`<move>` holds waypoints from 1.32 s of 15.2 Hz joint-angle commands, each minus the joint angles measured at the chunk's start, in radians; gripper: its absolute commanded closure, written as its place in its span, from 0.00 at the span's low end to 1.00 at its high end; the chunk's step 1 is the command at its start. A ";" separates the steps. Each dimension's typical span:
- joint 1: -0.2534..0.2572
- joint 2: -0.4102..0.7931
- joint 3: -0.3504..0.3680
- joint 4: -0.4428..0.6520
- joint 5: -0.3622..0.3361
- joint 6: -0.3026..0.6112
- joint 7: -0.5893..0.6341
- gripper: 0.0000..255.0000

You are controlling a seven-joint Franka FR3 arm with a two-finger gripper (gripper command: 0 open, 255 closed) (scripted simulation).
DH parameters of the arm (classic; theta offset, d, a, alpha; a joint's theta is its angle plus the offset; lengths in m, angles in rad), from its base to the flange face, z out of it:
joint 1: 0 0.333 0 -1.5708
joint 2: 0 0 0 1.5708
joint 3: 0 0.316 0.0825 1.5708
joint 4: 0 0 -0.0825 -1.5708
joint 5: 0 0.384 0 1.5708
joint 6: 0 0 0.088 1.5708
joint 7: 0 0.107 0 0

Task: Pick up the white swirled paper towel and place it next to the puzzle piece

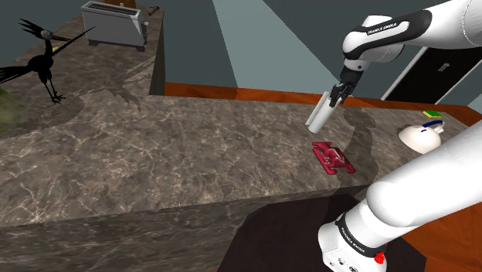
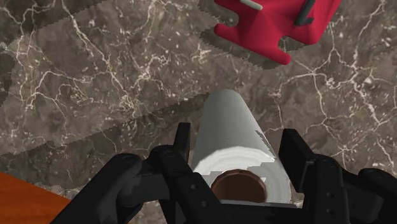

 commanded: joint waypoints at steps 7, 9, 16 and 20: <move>0.000 0.002 0.000 -0.005 0.000 0.008 0.002 0.00; 0.000 0.002 0.000 -0.005 0.000 0.008 0.002 0.00; 0.008 -0.033 0.013 0.089 -0.003 -0.121 0.007 0.00; 0.008 -0.033 0.013 0.089 -0.003 -0.121 0.007 0.00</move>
